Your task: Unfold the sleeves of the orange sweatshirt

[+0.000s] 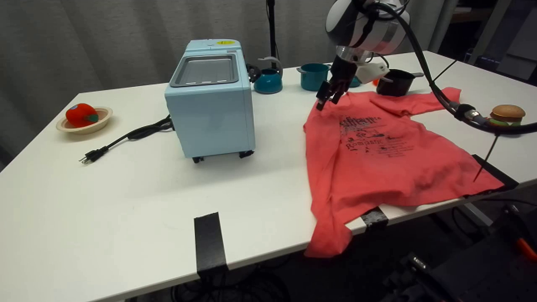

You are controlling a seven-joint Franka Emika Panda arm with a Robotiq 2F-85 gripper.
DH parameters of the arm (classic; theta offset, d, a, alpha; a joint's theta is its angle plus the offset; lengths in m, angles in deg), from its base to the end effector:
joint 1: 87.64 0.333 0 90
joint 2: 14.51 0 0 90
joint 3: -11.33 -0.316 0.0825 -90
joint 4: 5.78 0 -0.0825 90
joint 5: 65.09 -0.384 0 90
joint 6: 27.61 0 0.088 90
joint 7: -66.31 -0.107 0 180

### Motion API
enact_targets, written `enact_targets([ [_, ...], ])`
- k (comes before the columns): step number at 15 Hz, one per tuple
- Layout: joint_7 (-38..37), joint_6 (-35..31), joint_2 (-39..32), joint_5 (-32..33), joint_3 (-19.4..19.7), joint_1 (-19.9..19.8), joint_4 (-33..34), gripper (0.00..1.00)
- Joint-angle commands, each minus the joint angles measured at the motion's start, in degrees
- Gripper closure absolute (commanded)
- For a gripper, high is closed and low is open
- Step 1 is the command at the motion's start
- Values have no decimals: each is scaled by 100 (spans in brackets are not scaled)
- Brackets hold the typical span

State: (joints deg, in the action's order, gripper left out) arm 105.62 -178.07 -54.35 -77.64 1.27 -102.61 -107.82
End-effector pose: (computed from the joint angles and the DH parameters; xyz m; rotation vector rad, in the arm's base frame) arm 0.6676 -0.0728 0.1841 -2.9153 -0.5433 -0.3385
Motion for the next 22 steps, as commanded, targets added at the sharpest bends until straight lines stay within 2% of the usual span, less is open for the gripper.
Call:
enact_targets([
  [1,70,433,40,67,-100,-127,44,0],
  [4,79,565,33,19,-94,-117,62,2],
  [6,65,609,33,13,-79,-105,69,24],
  [10,31,702,46,39,-43,-81,71,57],
  [15,-8,835,52,22,-18,-62,82,94],
  [16,-12,845,56,25,-9,-56,81,99],
  [20,-24,788,46,15,-1,-50,82,99],
  [22,82,501,5,-28,-52,-79,83,99],
])
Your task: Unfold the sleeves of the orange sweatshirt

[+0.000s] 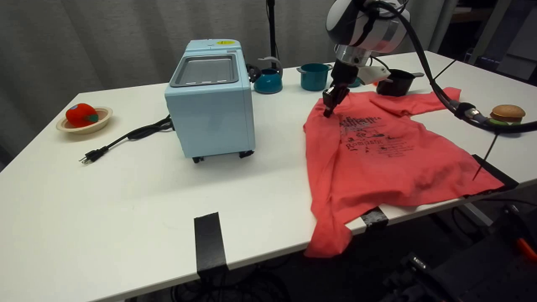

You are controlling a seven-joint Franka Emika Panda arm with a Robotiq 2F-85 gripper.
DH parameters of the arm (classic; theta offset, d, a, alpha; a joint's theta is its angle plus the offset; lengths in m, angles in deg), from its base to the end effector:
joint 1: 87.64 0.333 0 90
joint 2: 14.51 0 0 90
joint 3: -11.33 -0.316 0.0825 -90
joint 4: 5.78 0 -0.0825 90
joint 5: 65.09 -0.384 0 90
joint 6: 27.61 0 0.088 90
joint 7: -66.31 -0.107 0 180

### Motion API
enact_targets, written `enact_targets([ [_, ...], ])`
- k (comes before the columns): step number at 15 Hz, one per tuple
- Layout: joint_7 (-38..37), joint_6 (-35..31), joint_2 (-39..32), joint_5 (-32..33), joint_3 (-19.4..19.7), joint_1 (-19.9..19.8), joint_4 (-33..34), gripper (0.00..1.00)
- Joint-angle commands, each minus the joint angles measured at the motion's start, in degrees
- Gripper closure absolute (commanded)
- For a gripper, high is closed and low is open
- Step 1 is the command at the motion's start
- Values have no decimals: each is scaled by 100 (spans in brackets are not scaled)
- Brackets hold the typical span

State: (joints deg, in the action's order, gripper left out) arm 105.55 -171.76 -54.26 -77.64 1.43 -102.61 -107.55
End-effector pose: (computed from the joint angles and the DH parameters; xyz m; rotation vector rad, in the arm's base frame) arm 0.6594 -0.0693 0.1766 -2.8769 -0.5518 -0.1998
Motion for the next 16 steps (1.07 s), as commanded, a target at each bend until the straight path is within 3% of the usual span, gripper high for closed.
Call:
enact_targets([
  [1,215,-360,-37,-72,-138,-125,64,99],
  [5,803,-1275,-163,-242,-578,-404,89,99],
  [7,1072,-1398,-212,-333,-890,-621,94,99],
  [12,1776,-1099,-317,-778,-1590,-1169,101,99],
  [16,2252,-904,-385,-1177,-1863,-1402,117,99],
])
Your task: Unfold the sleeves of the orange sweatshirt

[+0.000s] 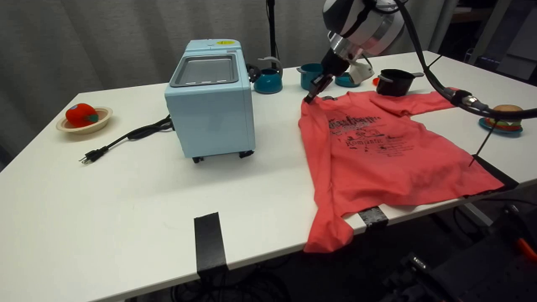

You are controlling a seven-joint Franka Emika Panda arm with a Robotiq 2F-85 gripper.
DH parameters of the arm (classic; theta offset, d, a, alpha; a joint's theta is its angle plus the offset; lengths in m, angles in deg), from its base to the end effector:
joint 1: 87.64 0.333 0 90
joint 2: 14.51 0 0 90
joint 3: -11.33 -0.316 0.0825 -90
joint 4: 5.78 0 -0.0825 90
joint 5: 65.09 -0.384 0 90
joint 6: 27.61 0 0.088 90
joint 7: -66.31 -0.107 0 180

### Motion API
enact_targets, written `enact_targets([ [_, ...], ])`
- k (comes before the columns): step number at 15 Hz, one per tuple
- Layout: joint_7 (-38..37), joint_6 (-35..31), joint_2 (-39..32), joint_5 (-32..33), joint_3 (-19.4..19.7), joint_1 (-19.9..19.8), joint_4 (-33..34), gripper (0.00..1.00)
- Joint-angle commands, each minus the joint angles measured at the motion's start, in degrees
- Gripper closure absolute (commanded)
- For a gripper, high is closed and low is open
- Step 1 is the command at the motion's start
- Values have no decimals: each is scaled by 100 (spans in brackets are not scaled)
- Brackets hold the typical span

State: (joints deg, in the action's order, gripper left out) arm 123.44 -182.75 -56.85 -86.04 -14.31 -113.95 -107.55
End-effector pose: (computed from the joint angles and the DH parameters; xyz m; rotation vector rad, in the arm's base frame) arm 0.6774 -0.0515 0.1958 -2.6786 -0.7189 -0.5950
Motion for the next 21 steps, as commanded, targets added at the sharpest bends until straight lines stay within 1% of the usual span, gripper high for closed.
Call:
enact_targets([
  [1,522,210,-136,-442,-323,-294,121,99],
  [4,618,180,-189,-866,-459,-383,138,99],
  [10,1181,-148,-268,-1708,-665,-469,207,99],
  [16,1724,-596,-280,-2553,-582,-334,269,99],
  [19,1929,-792,-279,-2842,-529,-271,295,99],
  [20,1972,-783,-264,-2890,-497,-248,288,72],
  [21,2039,-775,-255,-2923,-478,-235,280,71],
])
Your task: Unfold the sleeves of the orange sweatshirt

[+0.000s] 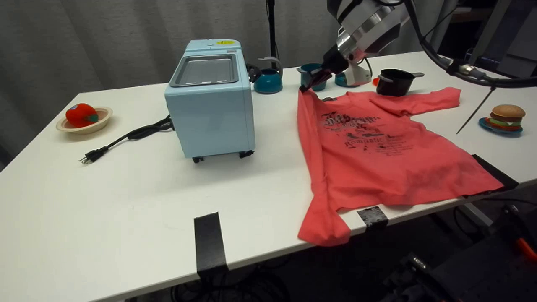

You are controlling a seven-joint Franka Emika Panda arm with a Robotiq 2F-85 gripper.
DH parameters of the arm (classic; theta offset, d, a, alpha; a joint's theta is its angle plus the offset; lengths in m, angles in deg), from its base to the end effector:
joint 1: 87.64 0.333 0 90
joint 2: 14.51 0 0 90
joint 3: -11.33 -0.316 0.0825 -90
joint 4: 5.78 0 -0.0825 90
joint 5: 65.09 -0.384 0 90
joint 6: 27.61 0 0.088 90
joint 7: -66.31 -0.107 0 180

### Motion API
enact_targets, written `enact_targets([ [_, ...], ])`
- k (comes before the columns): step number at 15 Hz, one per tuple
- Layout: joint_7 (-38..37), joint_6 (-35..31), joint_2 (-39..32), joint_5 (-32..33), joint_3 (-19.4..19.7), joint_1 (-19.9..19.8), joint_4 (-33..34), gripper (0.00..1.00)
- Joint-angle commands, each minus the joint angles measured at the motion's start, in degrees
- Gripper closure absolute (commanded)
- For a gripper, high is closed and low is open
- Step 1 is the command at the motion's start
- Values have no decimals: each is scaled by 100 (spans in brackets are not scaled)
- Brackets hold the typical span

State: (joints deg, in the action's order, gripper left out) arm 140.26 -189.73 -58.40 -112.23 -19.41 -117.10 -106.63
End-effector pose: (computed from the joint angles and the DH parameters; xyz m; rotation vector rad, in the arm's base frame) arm 0.6790 -0.0633 0.1984 -2.5608 -0.4517 -0.8599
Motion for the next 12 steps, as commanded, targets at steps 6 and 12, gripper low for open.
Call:
enact_targets([
  [6,211,281,43,-210,331,251,73,26],
  [12,-69,342,1117,-263,769,690,-1074,0],
])
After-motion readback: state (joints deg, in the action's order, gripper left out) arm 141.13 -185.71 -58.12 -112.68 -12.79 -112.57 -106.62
